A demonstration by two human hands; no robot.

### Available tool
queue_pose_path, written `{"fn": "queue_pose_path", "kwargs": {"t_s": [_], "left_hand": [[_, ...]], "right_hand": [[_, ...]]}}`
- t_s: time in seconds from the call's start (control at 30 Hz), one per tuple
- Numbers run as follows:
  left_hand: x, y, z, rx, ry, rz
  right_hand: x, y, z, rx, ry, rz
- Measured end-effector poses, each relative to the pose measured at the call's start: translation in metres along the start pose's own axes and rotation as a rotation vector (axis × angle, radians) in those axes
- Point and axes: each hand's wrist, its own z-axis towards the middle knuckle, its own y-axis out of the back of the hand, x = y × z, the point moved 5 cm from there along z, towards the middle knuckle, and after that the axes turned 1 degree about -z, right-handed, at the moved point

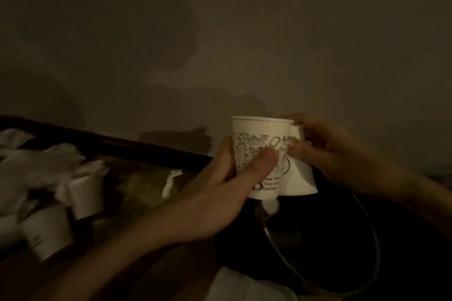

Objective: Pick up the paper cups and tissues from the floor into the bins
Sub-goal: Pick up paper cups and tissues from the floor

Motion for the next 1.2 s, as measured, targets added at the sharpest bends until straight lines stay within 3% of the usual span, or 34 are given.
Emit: {"fn": "queue_pose_path", "kwargs": {"t_s": [0.1, 0.23, 0.37, 0.47, 0.53, 0.6, 0.67, 0.87, 1.0, 1.1, 1.2], "left_hand": [[0.013, -0.033, 0.026, 0.049, 0.035, 0.281], [0.043, -0.051, 0.045, 0.061, -0.007, 0.903], [0.08, -0.059, 0.053, 0.24, 0.151, 1.228], [0.08, -0.052, 0.056, 0.296, 0.138, 1.238], [0.069, -0.043, 0.051, 0.254, 0.076, 1.11], [0.048, -0.029, 0.043, 0.061, -0.059, 0.901], [0.031, -0.008, 0.029, -0.142, -0.138, 0.849], [0.025, 0.084, -0.037, -0.395, -0.018, 0.916], [0.061, 0.15, -0.085, -0.504, 0.16, 1.12], [0.093, 0.206, -0.105, -0.588, 0.332, 1.118], [0.114, 0.258, -0.115, -0.741, 0.366, 1.1]], "right_hand": [[-0.041, 0.023, -0.028, 0.011, -0.098, -0.04], [-0.093, 0.029, -0.051, 0.092, -0.205, -0.175], [-0.136, 0.026, -0.071, 0.2, -0.309, -0.275], [-0.146, 0.024, -0.079, 0.234, -0.326, -0.277], [-0.131, 0.033, -0.069, 0.05, -0.221, -0.363], [-0.106, 0.037, -0.055, -0.12, -0.109, -0.354], [-0.08, 0.023, -0.038, -0.143, -0.018, -0.28], [-0.027, -0.079, 0.017, 0.08, 0.094, -0.298], [-0.013, -0.167, 0.063, 0.251, 0.115, -0.367], [-0.018, -0.237, 0.104, 0.391, 0.105, -0.406], [-0.029, -0.294, 0.137, 0.463, 0.074, -0.412]]}}
